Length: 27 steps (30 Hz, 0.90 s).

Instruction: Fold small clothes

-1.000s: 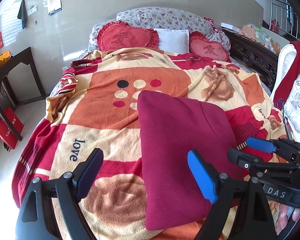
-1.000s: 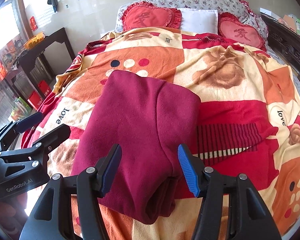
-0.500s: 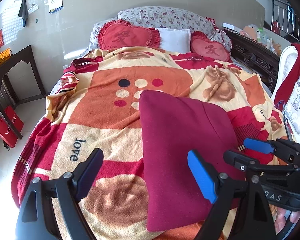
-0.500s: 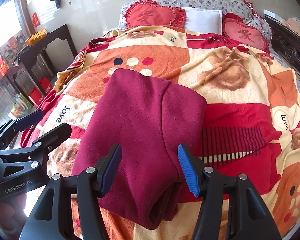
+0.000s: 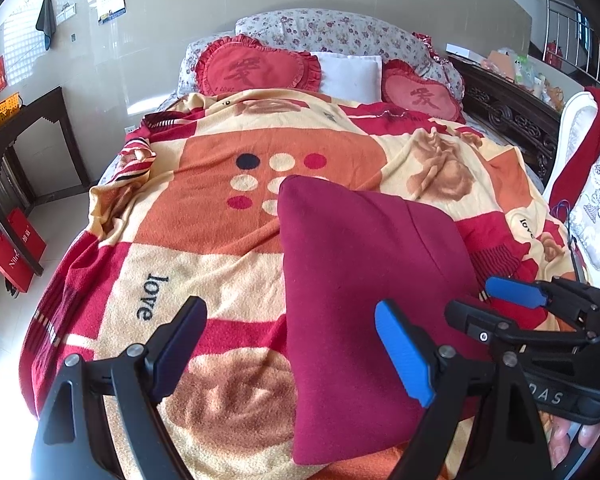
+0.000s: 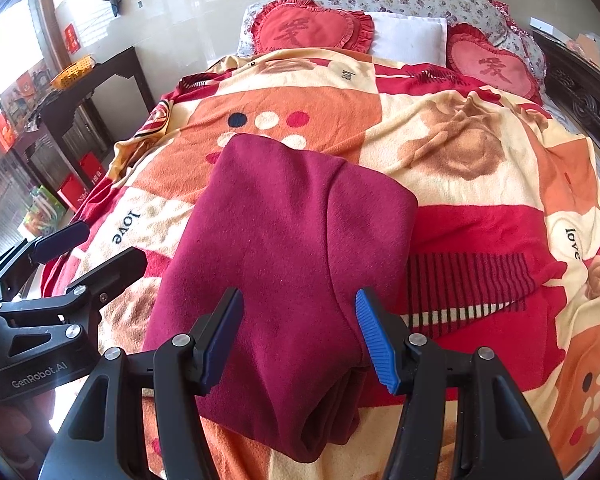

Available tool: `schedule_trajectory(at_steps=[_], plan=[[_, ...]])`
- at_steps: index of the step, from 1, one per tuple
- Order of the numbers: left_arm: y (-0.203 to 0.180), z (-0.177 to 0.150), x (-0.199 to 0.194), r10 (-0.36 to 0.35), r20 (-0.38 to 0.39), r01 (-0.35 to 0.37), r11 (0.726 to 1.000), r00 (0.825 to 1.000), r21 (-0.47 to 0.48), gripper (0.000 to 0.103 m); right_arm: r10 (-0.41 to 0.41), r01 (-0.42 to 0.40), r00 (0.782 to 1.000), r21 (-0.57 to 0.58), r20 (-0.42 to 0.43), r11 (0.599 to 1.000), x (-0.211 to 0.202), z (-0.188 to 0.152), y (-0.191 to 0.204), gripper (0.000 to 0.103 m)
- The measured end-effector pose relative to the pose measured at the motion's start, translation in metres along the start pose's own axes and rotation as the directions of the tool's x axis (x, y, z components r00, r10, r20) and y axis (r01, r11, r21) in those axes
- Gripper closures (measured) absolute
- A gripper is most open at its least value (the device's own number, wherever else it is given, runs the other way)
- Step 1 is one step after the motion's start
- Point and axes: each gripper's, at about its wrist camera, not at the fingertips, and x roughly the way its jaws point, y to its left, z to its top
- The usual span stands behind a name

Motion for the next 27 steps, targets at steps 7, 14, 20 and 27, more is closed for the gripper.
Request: schedule_trajectory(at_steps=[7, 14, 20, 27], plan=[[0.001, -0.001, 0.003, 0.002, -0.004, -0.002, 1.000, 1.000, 0.003, 0.014, 0.001, -0.001, 1.000, 0.009, -0.007, 1.000, 0.003, -0.001, -0.001, 0.063], [0.001, -0.002, 0.007, 0.000, -0.012, 0.000, 1.000, 1.000, -0.005, 0.014, 0.005, -0.005, 1.000, 0.009, -0.016, 1.000, 0.007, -0.001, 0.000, 0.063], [0.003, -0.001, 0.011, -0.002, -0.023, 0.002, 1.000, 1.000, -0.011, 0.014, 0.010, -0.010, 1.000, 0.007, -0.024, 1.000, 0.011, 0.000, 0.001, 0.063], [0.014, -0.001, 0.018, -0.022, -0.017, 0.022, 0.999, 1.000, -0.035, 0.014, 0.011, -0.011, 0.999, 0.013, -0.034, 1.000, 0.019, 0.001, -0.003, 0.063]])
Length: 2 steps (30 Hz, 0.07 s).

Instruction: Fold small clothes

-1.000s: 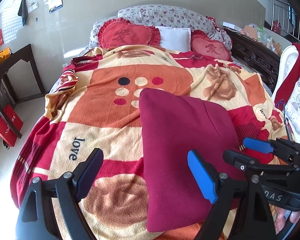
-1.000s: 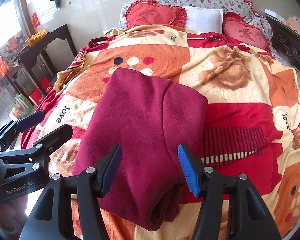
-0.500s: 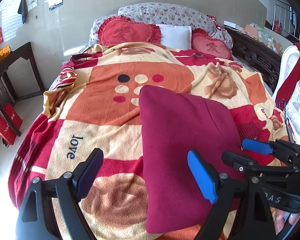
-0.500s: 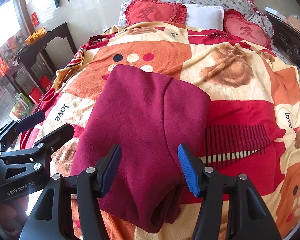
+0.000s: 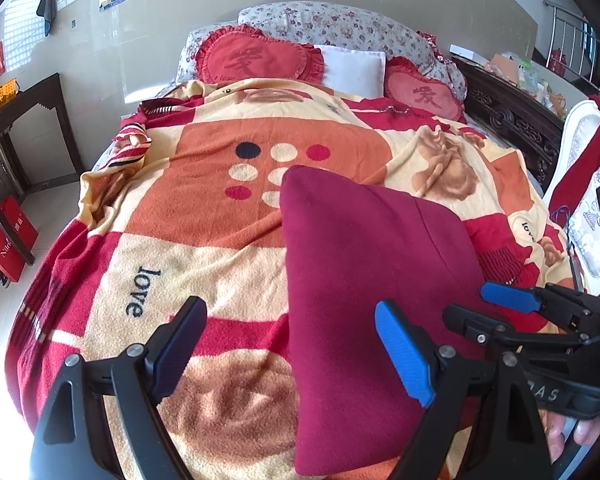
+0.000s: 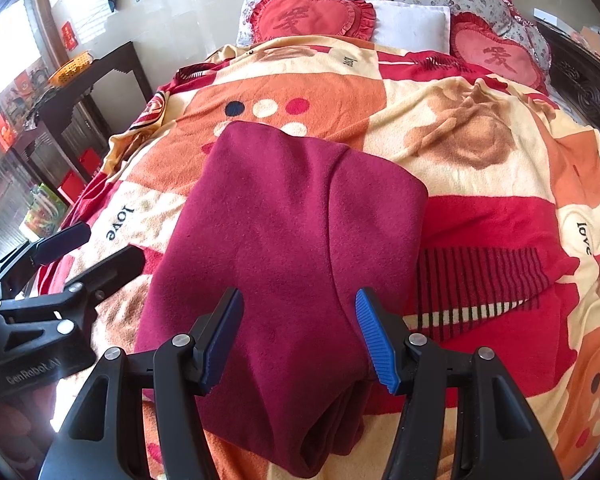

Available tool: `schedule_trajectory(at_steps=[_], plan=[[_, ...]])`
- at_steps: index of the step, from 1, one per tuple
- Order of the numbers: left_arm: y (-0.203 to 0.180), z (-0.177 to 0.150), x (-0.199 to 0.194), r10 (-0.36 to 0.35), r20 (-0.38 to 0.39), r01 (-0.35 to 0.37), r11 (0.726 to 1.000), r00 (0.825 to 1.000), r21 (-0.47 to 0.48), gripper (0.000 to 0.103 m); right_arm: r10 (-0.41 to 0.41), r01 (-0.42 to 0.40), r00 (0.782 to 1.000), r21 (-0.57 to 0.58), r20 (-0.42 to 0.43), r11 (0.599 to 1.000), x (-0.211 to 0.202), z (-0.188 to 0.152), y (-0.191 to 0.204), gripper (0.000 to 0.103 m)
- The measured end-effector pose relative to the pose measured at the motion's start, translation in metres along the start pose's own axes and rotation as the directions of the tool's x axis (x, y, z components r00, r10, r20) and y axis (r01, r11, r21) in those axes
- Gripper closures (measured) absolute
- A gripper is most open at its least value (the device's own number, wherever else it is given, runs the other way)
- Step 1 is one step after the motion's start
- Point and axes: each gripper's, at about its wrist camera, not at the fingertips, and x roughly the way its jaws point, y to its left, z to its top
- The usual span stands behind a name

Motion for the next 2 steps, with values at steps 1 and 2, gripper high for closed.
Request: schedule_trajectory(at_steps=[1, 2], plan=[[0.0030, 0.0011, 0.0014, 0.012, 0.003, -0.012, 1.000, 1.000, -0.001, 0.014, -0.001, 0.001, 1.000, 0.003, 0.001, 1.000, 0.0009, 0.0008, -0.0031, 0.063], [0.0065, 0.0028, 0.0033, 0.025, 0.002, -0.025, 1.000, 1.000, -0.002, 0.014, 0.000, 0.000, 1.000, 0.011, 0.004, 1.000, 0.0016, 0.0020, -0.0081, 0.063]])
